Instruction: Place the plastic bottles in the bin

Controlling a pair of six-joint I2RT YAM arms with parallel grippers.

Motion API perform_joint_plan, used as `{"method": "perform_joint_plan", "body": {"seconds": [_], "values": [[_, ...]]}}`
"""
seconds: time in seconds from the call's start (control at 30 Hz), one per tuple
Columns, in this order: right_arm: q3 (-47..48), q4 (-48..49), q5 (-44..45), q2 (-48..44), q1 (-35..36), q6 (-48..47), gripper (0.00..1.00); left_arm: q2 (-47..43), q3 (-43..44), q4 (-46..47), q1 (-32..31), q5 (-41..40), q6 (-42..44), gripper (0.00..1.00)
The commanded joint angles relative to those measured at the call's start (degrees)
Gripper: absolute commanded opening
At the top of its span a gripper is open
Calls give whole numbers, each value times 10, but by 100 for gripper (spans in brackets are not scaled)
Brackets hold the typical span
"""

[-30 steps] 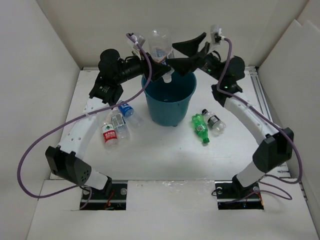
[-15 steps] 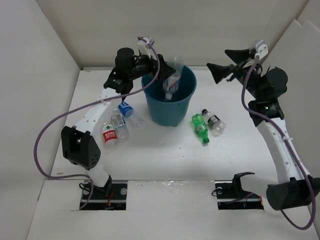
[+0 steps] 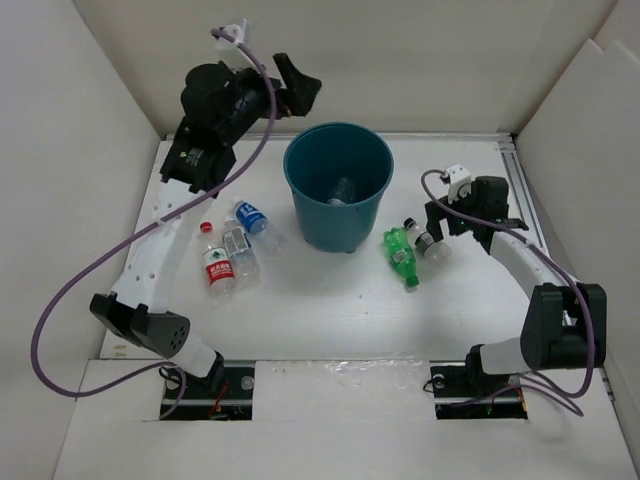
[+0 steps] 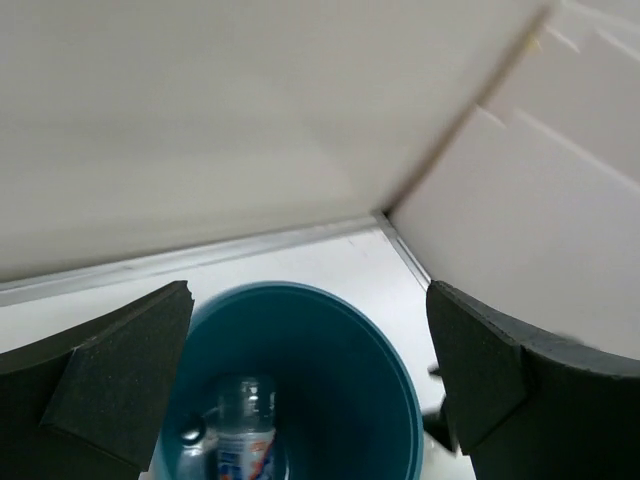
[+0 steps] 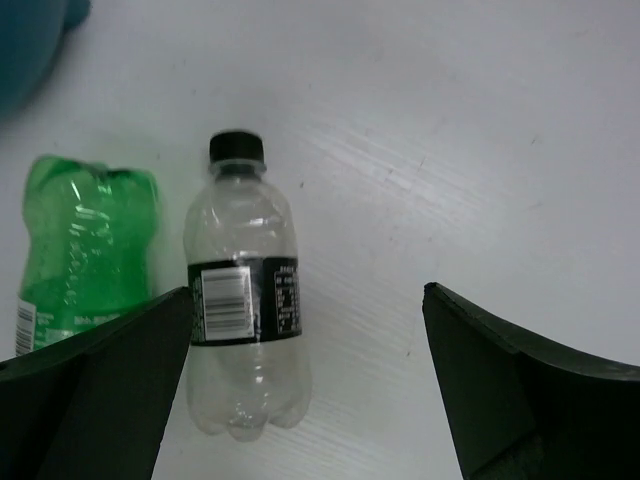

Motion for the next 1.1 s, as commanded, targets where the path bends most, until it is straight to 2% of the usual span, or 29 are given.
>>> {"method": "perform_joint_plan", "body": {"seconds": [0.0,0.17,0.37,0.5,0.67,0.7,0.73,0.8,0.83,0.9,0.93,1.03,1.07], "values": [[1,1,33,-8,8,-37,100,-24,63,-117,26,-126,-40,100],[-24,14,12,23,8,-44,100,-68,25,-153,46,-160,-40,100],[-55,35,19,47,14,-26,99,-73,38,-215,46,-199,-35,100],[-76,64,-9,59,19,-16,99,-78,36,-215,46,-204,-35,100],[-89,86,-20,91,19,-10,94,-84,36,-210,46,-209,-29,100],[-89,95,-25,103,13,-10,91,-84,36,-210,46,-209,-29,100],[-94,95,-42,109,5,-10,79,-84,36,-210,46,-209,-29,100],[-94,101,-42,109,-2,5,69,-90,31,-210,46,-209,-29,100],[-94,101,-42,109,-2,5,54,-90,31,-210,46,-209,-29,100],[-101,101,-42,92,-22,13,32,-90,25,-210,46,-194,-24,100],[-108,101,-42,71,-29,22,17,-90,25,-210,46,-186,-18,100],[-113,69,-42,14,-56,32,3,-83,31,-205,46,-129,-18,100],[-106,51,-29,-5,-61,32,0,-75,31,-205,46,-78,-11,100]]}}
